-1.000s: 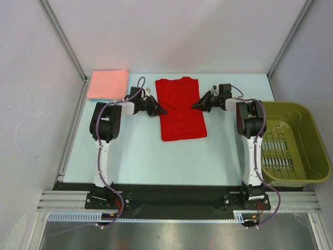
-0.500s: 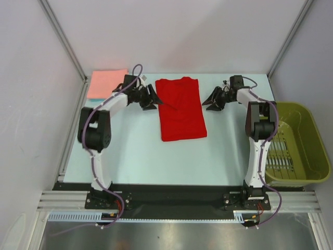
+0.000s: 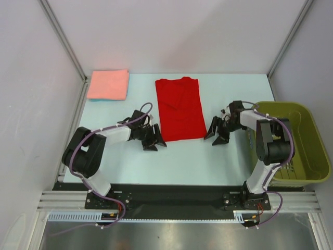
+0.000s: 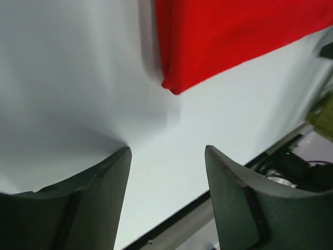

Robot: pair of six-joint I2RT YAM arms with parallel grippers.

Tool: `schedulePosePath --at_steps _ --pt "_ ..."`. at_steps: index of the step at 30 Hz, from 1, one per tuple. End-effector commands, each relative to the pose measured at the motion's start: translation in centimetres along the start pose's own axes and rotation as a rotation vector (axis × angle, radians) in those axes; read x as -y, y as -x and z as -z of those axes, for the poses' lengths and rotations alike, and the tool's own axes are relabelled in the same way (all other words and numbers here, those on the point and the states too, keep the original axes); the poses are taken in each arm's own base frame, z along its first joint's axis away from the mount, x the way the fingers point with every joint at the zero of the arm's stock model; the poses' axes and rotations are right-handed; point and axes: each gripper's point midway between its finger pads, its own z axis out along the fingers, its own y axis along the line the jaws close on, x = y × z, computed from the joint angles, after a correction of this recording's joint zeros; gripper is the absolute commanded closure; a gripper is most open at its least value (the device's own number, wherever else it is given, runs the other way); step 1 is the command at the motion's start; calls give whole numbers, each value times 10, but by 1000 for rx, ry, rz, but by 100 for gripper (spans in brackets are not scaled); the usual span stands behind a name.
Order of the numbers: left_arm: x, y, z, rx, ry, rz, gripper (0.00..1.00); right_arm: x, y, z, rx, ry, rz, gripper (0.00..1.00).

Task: Fold and stack the t-shirts
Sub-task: Fold the tshirt

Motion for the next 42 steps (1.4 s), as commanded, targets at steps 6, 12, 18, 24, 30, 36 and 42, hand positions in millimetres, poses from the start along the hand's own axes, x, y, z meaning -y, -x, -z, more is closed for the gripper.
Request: schedulePosePath --at_steps 6,12,18,24,30,36,42 --pt "-7 14 -14 128 33 190 39 0 -18 -4 40 65 -8 39" --pt "-17 14 -29 116 85 350 48 4 -8 -15 64 69 -42 39" --pt "-24 20 -35 143 121 413 48 6 10 -27 97 72 -99 40" --pt "-34 22 -41 142 174 433 49 6 24 -34 108 70 -122 41" --pt "-39 26 -46 138 190 447 53 13 31 -36 122 28 -135 44" --pt "-48 33 -43 148 200 462 59 19 30 -40 109 5 -134 44" --pt "-50 40 -48 135 188 436 78 20 33 -45 101 -1 -135 51"
